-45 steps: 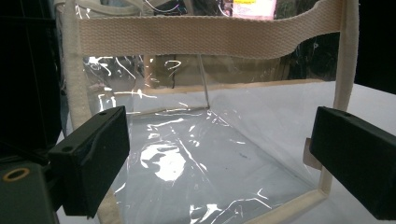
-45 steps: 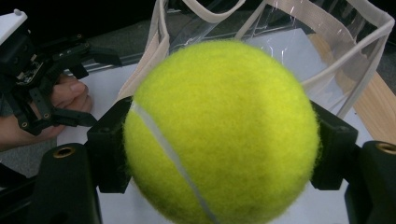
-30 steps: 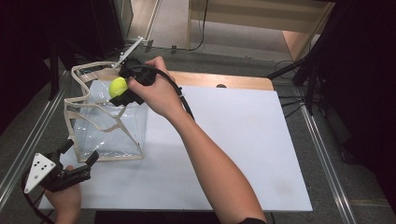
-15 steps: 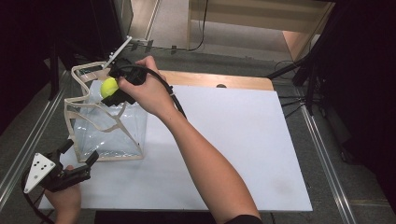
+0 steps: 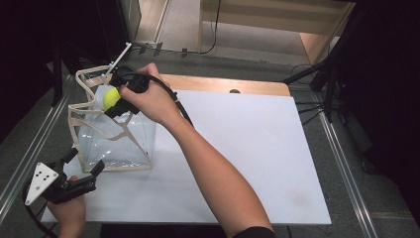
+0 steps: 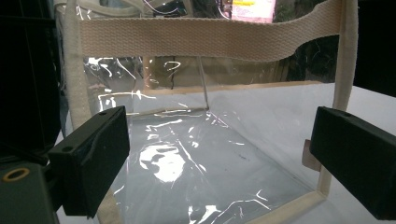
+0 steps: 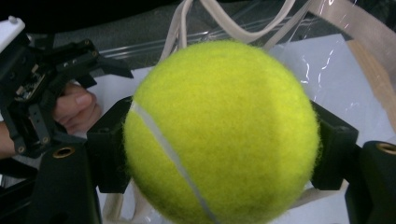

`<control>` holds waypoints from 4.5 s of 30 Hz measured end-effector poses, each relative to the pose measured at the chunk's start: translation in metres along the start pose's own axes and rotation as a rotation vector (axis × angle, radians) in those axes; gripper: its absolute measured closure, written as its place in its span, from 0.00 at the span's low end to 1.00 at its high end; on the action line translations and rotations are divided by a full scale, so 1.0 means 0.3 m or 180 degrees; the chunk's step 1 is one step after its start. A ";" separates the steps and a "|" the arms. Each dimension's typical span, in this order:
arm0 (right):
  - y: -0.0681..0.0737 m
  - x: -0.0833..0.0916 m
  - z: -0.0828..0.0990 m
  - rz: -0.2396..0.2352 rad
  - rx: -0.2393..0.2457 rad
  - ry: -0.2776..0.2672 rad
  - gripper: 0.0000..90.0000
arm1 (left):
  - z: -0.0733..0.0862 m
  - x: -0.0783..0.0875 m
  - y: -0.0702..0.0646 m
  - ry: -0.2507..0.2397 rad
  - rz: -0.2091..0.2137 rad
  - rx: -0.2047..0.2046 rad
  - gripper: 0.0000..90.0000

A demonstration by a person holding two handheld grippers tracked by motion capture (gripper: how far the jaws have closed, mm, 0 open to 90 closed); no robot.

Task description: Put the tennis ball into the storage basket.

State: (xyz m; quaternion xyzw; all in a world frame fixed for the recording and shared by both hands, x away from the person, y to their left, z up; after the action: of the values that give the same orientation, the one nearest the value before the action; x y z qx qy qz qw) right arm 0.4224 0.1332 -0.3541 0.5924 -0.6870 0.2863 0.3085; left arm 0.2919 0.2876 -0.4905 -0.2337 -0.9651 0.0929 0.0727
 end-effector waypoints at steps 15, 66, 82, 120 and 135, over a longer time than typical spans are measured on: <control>0.028 0.047 0.032 0.0040 0.0049 -0.0125 0.11 | 0.001 0.000 -0.001 0.0015 -0.0004 -0.0014 0.06; 0.109 -0.027 0.379 0.0505 -0.0288 -0.0685 0.00 | 0.005 -0.002 -0.006 0.0035 0.0001 -0.0055 0.06; 0.144 -0.087 0.523 0.0565 -0.0453 -0.0726 0.00 | 0.005 -0.002 -0.006 0.0033 0.0001 -0.0050 0.06; 0.200 -0.001 0.829 0.0908 -0.0754 -0.0917 0.00 | 0.007 -0.004 -0.008 0.0052 -0.0005 -0.0070 0.06; 0.234 0.059 0.930 0.0999 -0.0838 -0.0941 0.00 | 0.008 -0.005 -0.011 0.0075 -0.0003 -0.0078 0.06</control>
State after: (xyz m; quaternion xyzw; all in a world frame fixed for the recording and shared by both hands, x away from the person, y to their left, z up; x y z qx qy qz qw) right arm 0.3275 -0.0802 -0.5226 0.4686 -0.8396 0.1490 0.2310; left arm 0.2914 0.2837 -0.4924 -0.2352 -0.9654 0.0783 0.0812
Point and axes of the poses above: each handheld gripper's, and its own axes: x roughly backward along the jaws, z roughly out of its underside, y roughly to its left, the point moved 7 cm from there along -x, roughly forward along the jaws, and after that the axes turned 10 degrees about x, right-handed, at the moved point
